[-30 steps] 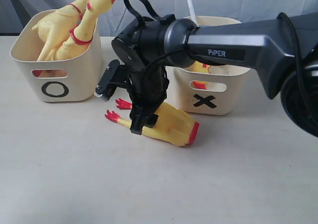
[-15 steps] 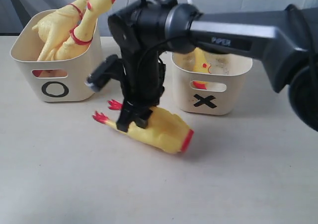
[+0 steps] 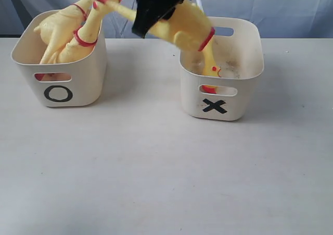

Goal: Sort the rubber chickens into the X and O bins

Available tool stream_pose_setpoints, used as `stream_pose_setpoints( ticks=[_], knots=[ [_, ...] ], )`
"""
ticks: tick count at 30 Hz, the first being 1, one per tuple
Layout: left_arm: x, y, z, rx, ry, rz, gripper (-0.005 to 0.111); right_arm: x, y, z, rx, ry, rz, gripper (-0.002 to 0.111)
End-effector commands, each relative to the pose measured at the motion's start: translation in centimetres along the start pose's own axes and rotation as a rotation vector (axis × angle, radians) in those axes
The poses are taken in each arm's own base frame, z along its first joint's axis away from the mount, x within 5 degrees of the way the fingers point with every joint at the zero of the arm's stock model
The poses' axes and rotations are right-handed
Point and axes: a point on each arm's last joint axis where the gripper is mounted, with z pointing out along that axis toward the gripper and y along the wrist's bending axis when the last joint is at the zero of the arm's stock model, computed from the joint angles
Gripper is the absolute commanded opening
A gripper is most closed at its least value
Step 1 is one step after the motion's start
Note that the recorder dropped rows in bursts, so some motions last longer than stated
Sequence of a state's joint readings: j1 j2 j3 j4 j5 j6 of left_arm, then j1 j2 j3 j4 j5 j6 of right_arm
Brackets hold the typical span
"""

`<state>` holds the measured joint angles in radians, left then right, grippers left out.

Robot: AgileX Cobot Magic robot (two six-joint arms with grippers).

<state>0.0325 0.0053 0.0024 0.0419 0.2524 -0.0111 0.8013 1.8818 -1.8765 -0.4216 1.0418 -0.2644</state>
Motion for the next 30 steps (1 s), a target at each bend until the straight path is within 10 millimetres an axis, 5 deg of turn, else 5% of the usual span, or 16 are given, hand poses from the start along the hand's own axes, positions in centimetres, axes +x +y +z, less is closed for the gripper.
stream_pose_setpoints(
  ticks=[1,10,12,16,18,23,30],
  knots=[
    [-0.2,0.0,-0.1,0.003,-0.022,-0.005,0.0,1.4,-4.3,0.5,0.135,-0.058,0.233,-0.001],
    [-0.2,0.0,-0.1,0.003,-0.022,-0.005,0.0,6.0,-9.4,3.0,0.151,0.002,0.62,0.004],
    [-0.2,0.0,-0.1,0.003,-0.022,-0.005,0.0,6.2,-9.5,3.2,0.112,0.0,0.627,0.021],
    [-0.2,0.0,-0.1,0.003,-0.022,-0.005,0.0,6.3,-9.2,3.2,0.085,0.015,0.633,0.082],
    [-0.2,0.0,-0.1,0.003,-0.022,-0.005,0.0,6.7,-9.0,3.2,0.077,0.061,0.675,0.093],
    [-0.2,0.0,-0.1,0.003,-0.022,-0.005,0.0,9.0,-9.4,1.9,0.182,0.304,0.618,0.06],
    [-0.2,0.0,-0.1,0.003,-0.022,-0.005,0.0,10.6,-9.1,-4.0,0.18,0.249,0.626,0.0]
  ],
)
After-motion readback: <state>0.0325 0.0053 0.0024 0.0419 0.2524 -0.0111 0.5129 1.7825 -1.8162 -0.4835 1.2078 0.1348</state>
